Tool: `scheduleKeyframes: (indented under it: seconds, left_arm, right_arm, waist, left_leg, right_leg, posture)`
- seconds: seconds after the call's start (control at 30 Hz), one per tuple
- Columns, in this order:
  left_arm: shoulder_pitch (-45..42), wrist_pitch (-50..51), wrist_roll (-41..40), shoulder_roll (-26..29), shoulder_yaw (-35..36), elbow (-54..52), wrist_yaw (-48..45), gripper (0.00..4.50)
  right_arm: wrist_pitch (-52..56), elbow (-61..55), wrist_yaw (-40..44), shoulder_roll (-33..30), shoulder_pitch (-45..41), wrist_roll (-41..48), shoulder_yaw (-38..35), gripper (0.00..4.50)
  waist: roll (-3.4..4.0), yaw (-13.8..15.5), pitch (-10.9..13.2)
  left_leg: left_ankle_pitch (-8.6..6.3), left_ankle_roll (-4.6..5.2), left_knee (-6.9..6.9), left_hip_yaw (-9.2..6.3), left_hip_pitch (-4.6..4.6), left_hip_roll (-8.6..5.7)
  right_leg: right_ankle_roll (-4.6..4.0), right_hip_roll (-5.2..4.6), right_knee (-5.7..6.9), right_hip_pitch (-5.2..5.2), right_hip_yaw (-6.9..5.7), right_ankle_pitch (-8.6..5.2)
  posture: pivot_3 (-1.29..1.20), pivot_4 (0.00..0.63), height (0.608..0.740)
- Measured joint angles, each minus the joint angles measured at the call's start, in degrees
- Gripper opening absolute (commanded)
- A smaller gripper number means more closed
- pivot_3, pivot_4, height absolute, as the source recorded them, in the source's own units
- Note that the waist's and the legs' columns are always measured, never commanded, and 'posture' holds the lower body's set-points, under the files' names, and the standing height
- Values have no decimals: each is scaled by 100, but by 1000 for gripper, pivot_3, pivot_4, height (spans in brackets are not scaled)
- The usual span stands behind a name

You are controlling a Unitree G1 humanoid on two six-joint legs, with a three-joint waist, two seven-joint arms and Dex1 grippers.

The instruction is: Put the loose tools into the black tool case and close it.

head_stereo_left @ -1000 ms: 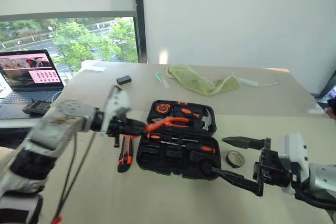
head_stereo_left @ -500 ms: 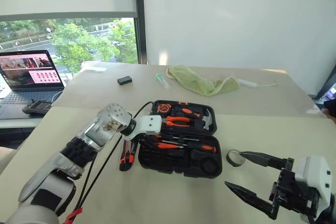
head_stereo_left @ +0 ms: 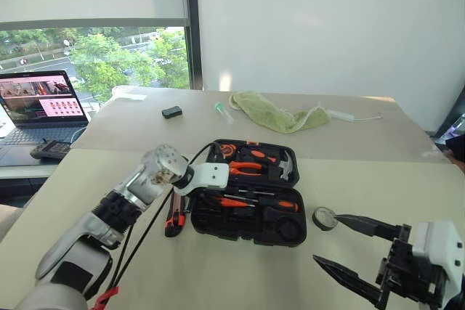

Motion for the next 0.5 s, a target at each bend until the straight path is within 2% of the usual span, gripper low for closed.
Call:
scheduleKeyframes:
  seconds: [0.17,0.23,0.37,0.47,0.5]
  left_arm:
    - [0,134,32,-35,16,-9,-11,432]
    - [2,129,35,-35,23,-12,-24,1435]
    - [116,151,-132,-38,175,-41,-109,2783]
    - [294,375,-495,-33,474,-148,-246,2783]
    - [307,535,-726,-26,675,-226,-293,2534]
  right_arm:
    - [-7,0,-6,-19,10,2,-13,4500]
    - [-8,0,-8,-19,21,2,-14,4500]
    - [-14,-4,-9,-20,61,3,-24,4500]
    - [-23,-5,-9,-19,87,3,-64,4500]
    - [-32,-5,-10,-21,83,3,-64,4500]
  waist:
    - [1,-2,0]
    - [1,-5,0]
    - [1,-34,0]
    - [0,-42,0]
    - [0,-42,0]
  left_leg:
    - [0,0,0,0,3,0]
    - [0,0,0,0,3,0]
    - [0,0,-1,-1,2,2]
    - [0,0,1,-5,-5,3]
    - [0,0,4,-6,-7,3]
  right_leg:
    - [0,0,1,2,0,0]
    - [0,0,0,1,0,0]
    - [0,-1,2,0,0,0]
    - [0,-1,3,-4,-2,0]
    - [0,-2,3,-6,-4,0]
  posture:
    - [0,150,740]
    - [0,150,740]
    - [0,150,740]
    - [0,150,740]
    - [0,150,740]
